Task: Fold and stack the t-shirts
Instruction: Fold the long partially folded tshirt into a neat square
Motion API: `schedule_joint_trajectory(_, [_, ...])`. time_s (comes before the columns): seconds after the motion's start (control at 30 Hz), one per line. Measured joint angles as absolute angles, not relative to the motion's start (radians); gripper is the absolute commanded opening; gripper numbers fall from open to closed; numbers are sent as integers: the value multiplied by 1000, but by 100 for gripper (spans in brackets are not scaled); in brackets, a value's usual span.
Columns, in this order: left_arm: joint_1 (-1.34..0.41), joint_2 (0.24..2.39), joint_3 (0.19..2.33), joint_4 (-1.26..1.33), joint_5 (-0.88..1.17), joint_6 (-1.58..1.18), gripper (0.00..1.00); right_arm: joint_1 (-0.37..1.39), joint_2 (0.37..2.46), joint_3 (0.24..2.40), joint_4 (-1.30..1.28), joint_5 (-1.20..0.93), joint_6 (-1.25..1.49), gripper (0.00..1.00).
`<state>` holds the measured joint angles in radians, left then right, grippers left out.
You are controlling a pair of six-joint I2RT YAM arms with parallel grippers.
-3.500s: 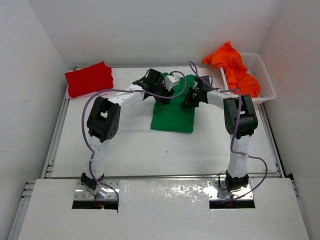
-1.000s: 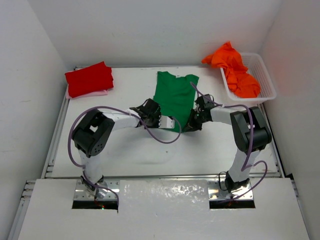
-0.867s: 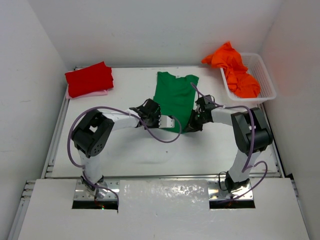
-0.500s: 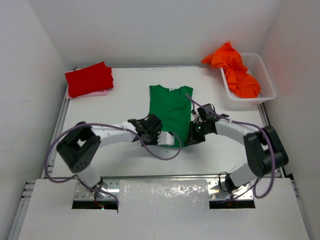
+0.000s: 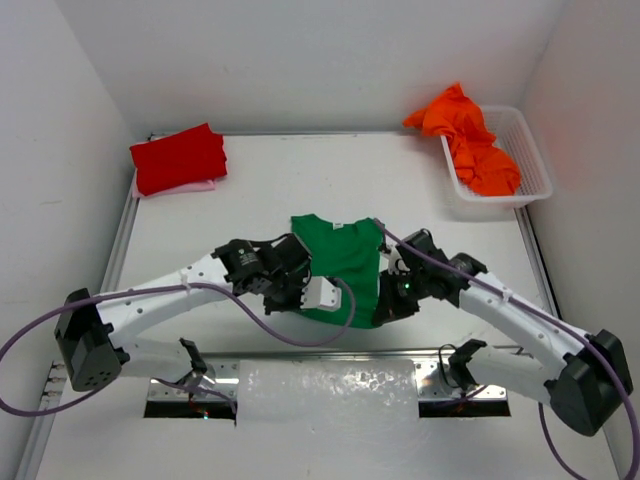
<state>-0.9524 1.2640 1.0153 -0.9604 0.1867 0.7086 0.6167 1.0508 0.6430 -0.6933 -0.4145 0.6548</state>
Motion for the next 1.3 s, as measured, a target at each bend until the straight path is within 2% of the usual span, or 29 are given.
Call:
schedule_joint_trajectory(0.17, [-829,1310,1169,-1067,251,712,0,500,1201,894,-813,-447,606,0])
schedule_joint_trajectory(0.3, [-621,1476,1347,-1082,328,718,0,397,1337,1041,-838,-458,551,0])
schedule_joint_trajectory(0.47, [-474,1703,1536,-1069,372,689,0,325,1554,1203,-818,-482,497,0])
schedule_joint_trajectory(0.67, [-403,1902,1724,-1047,415,629,0,245,1702,1242,-751,-502,497,0])
schedule_joint_trajectory(1.0, [-398,2033,1815,-981,425,569,0,191,1803,1272,-703,-495,502,0])
schedule_joint_trajectory(1.07, [-398,2055,1816,-960,419,558,0,184,1827,1274,-691,-493,508,6])
schedule_joint_trajectory(1.13, [-398,2084,1822,-930,408,540,5,175,1854,1278,-677,-489,521,11])
schedule_joint_trajectory(1.17, [-398,2099,1829,-916,401,531,8,169,1869,1282,-667,-483,529,22])
schedule_joint_trajectory(1.2, [-398,2118,1837,-895,383,519,15,162,1886,1291,-661,-470,537,27])
schedule_joint_trajectory(1.3, [-392,2180,1868,-830,290,485,26,126,1954,1345,-664,-409,550,35])
